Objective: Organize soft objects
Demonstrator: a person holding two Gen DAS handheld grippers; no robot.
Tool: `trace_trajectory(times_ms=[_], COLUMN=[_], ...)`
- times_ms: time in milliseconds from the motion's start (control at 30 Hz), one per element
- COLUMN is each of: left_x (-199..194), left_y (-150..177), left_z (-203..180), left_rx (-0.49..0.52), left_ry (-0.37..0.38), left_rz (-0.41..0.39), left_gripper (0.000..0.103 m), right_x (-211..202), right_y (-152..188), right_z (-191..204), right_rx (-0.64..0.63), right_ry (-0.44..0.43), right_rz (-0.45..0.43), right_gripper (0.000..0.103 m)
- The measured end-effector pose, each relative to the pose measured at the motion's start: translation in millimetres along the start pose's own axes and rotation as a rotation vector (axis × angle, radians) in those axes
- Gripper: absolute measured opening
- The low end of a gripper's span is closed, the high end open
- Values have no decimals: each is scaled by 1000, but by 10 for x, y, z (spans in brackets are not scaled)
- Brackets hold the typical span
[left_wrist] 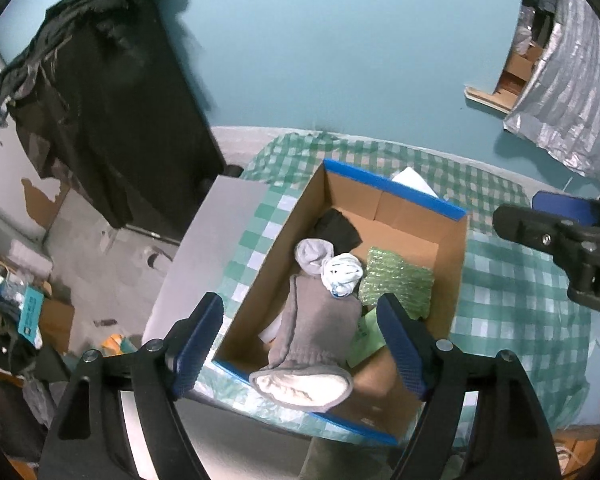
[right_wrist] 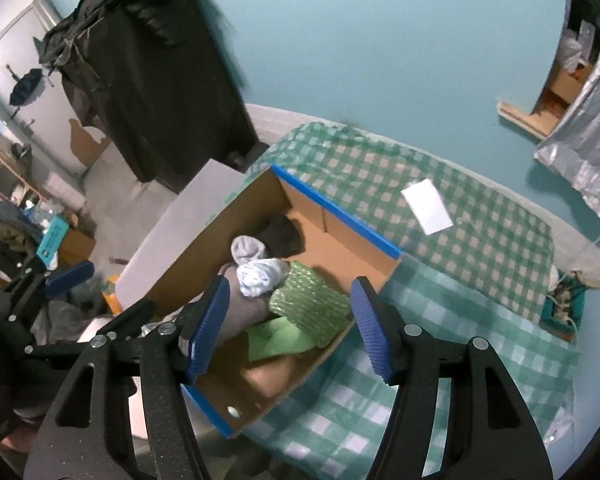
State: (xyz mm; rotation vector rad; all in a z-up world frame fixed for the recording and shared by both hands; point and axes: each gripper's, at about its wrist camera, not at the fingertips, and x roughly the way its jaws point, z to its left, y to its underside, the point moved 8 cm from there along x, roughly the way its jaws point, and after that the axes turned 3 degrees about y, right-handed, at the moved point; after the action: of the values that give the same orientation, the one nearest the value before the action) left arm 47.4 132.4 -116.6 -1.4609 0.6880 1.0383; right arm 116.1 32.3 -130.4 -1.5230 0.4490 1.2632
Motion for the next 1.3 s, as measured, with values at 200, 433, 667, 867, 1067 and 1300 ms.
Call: trace_trajectory(times_ms=[200,433,667,867,1067,1300], left_x=[-271,-585,-667,-658,-702,-713], left_y=[-42,-92,-45,3,-3,-4], left_z=[-112,-217,-386,-511,-558,-561], left_rx=[23,50,81,93,99,98], left_ry=[15,23,53,71,70,67], left_rz=[-39,-109,-99,-76,-84,-82], left_gripper=[83,91,91,91,91,91], right_x=[-317,-624,-921,-1065,-1094,-1099], right_y=[-44,2,112,222,317,390], right_z=[-49,-211,-400,-512,-584,-634], right_rx=[-4,34,69,98,117,125], right_ry=[48,97,189,221,227,226], right_rz=[-62,-119,-162,-171,-166,-156], right_gripper=[64,64,64,65,65,65])
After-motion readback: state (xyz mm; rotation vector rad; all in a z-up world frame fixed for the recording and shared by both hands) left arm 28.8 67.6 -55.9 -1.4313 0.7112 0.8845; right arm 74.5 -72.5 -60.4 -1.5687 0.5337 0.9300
